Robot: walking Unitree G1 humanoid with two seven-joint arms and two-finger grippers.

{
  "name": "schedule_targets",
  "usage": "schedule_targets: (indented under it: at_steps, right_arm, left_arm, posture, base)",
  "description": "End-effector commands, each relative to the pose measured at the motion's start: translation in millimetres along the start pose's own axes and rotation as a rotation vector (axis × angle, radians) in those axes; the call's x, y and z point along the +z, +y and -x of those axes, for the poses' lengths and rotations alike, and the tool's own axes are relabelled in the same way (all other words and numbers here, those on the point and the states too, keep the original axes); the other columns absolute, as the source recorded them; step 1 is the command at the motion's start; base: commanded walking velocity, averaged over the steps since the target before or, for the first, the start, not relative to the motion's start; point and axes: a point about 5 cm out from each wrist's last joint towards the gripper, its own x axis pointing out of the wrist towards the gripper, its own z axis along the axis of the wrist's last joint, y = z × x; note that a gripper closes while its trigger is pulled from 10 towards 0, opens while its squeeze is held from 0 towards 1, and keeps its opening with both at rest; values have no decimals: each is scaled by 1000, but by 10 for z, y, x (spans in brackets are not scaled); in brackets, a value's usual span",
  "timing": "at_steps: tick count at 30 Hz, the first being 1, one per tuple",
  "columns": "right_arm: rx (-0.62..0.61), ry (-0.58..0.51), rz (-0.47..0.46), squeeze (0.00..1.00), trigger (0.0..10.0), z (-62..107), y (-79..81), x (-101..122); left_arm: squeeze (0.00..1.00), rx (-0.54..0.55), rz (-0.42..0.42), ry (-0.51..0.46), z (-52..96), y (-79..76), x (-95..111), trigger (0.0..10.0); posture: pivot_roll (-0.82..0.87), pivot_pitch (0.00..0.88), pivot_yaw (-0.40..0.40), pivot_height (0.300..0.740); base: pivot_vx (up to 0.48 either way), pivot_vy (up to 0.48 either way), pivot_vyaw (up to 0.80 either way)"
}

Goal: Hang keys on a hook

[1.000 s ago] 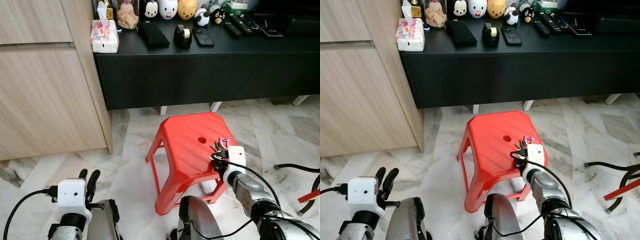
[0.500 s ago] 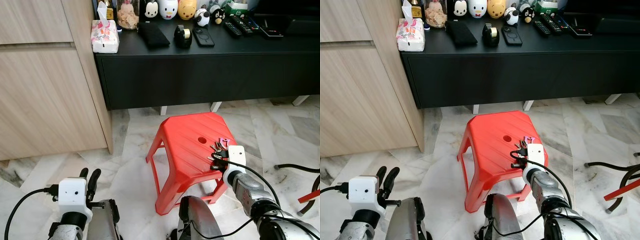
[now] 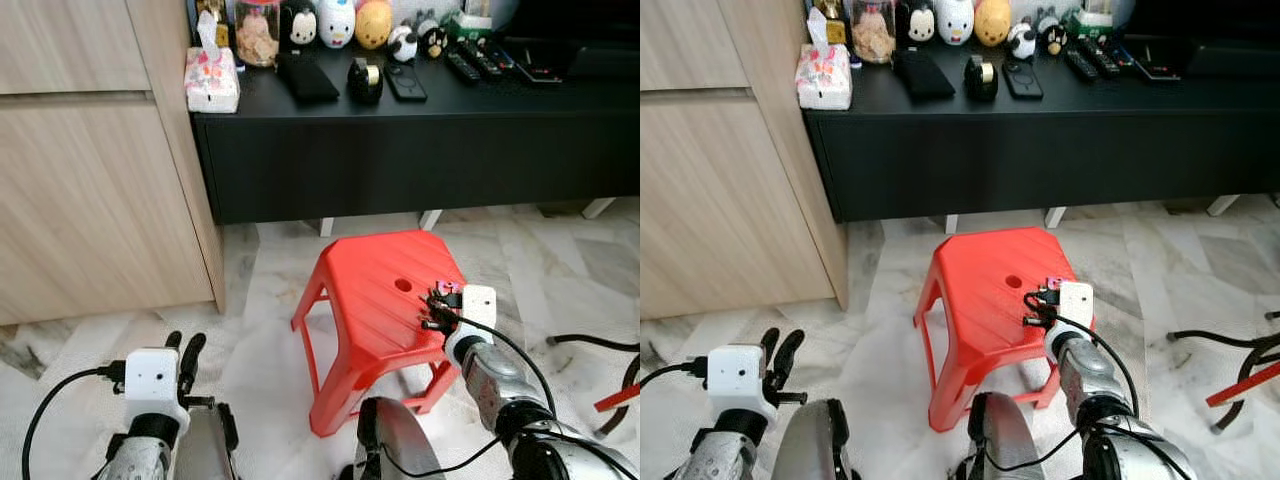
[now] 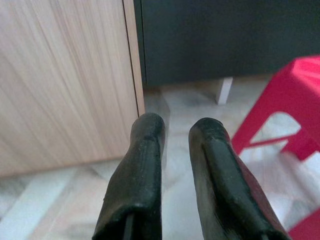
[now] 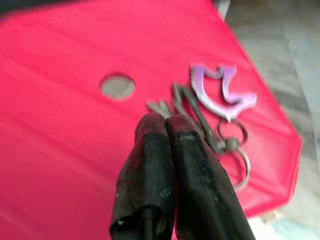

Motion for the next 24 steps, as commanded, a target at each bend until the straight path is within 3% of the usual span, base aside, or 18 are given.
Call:
schedule_targets:
  at_steps: [1, 6, 7, 11, 13, 14, 20, 24]
  right_arm:
    - [-14, -28, -21, 0, 0, -1, -12, 28]
    - [-17, -52, -21, 0, 0, -11, 32, 53]
    - [-17, -61, -12, 0, 10000, -15, 45, 68]
    - [-3, -131, 31, 0, 10000, -7, 34, 155]
    - [54, -405, 73, 0, 10000, 259, -115, 417]
    - [64, -445, 80, 0, 10000, 317, -109, 469]
    - [96, -521, 75, 0, 10000, 424, -7, 604]
    - [36, -542, 43, 0, 10000, 469, -56, 583]
  left_arm:
    - [0, 9, -10, 8, -14, 25, -41, 10000]
    - [0, 15, -13, 8, -82, 50, -60, 10000]
    - [0, 17, -15, 7, -103, 52, -69, 10000]
    - [0, 18, -18, 8, -147, 45, -99, 10000]
    - [0, 17, -19, 6, -151, 44, -118, 10000]
    - [0, 16, -19, 5, -158, 47, -120, 10000]
    - [0, -26, -19, -34, -299, -22, -44, 10000]
    - [0, -47, -15, -53, -339, -62, -1, 10000]
  posture:
    - [92, 20, -139, 587]
    - [88, 0, -128, 587]
    - [84, 0, -125, 587]
    - [76, 0, -110, 587]
    - [60, 0, -98, 587]
    - [47, 0, -91, 587]
    - [24, 0, -66, 587]
    - [32, 0, -60, 587]
  base:
    - [0, 0, 0]
    - [0, 0, 0]
    - [0, 0, 0]
    - [0, 0, 0]
    - [0, 0, 0]
    - [0, 0, 0]
    - [0, 0, 0]
    - [0, 0, 0]
